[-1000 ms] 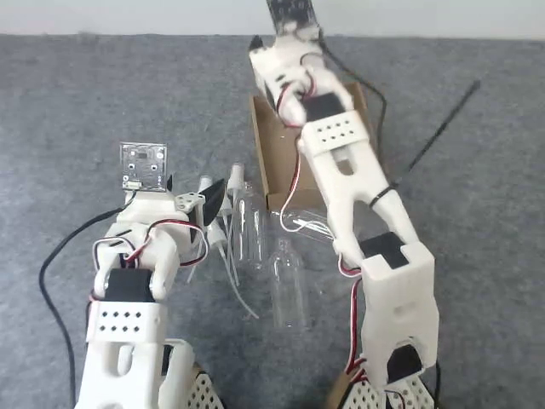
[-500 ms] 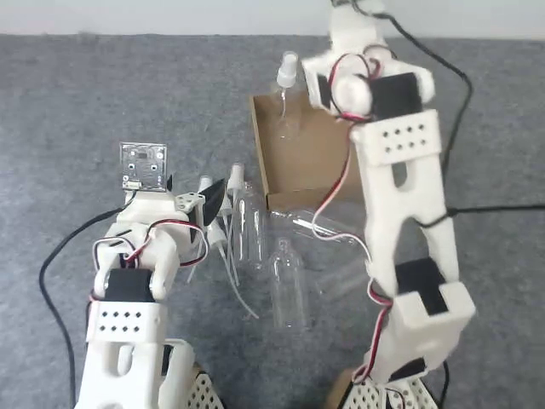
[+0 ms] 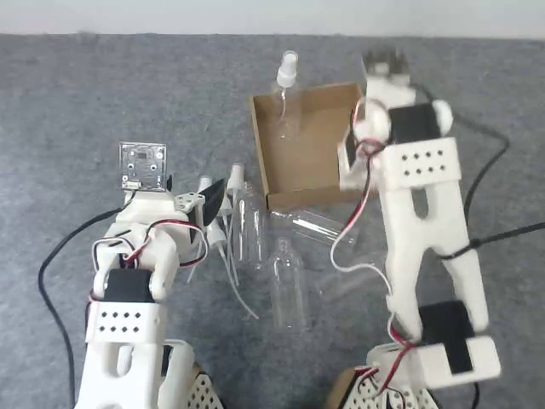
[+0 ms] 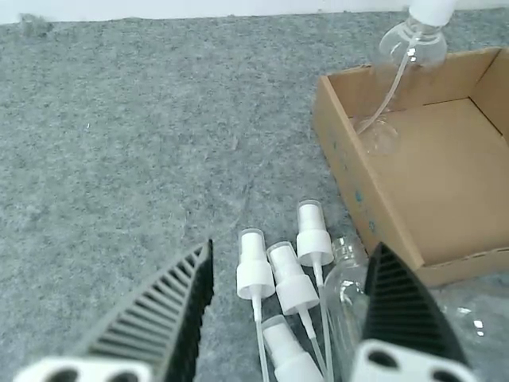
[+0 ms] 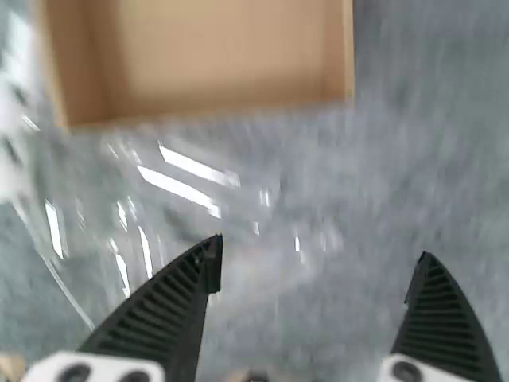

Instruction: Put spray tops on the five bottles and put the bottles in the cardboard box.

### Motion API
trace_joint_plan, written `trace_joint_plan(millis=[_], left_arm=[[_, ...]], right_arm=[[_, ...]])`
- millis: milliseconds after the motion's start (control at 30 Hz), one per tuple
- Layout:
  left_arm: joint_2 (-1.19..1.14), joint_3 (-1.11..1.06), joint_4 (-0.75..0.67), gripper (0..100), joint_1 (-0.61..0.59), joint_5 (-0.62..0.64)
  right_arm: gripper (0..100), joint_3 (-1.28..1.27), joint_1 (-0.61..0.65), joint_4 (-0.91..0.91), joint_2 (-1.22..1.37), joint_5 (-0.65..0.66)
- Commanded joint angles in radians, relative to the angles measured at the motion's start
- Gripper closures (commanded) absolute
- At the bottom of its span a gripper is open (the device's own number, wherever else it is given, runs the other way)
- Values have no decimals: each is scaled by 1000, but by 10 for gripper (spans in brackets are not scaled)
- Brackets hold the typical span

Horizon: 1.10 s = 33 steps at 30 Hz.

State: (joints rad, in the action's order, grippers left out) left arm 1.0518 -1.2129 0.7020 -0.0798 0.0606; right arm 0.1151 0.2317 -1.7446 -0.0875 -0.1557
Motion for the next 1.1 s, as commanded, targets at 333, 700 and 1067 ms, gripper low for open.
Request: trace_joint_plan(millis=[333,700,1067], left_arm=[[21,12,-28,717,5,8],[21,12,-28,717,3,8],[21,12,-28,717,2,8]], right_arm=[[679,-655,76,346,-242,-55],[681,-813,84,526,-234,-199],[811,-899,-73,627,-229,-164]])
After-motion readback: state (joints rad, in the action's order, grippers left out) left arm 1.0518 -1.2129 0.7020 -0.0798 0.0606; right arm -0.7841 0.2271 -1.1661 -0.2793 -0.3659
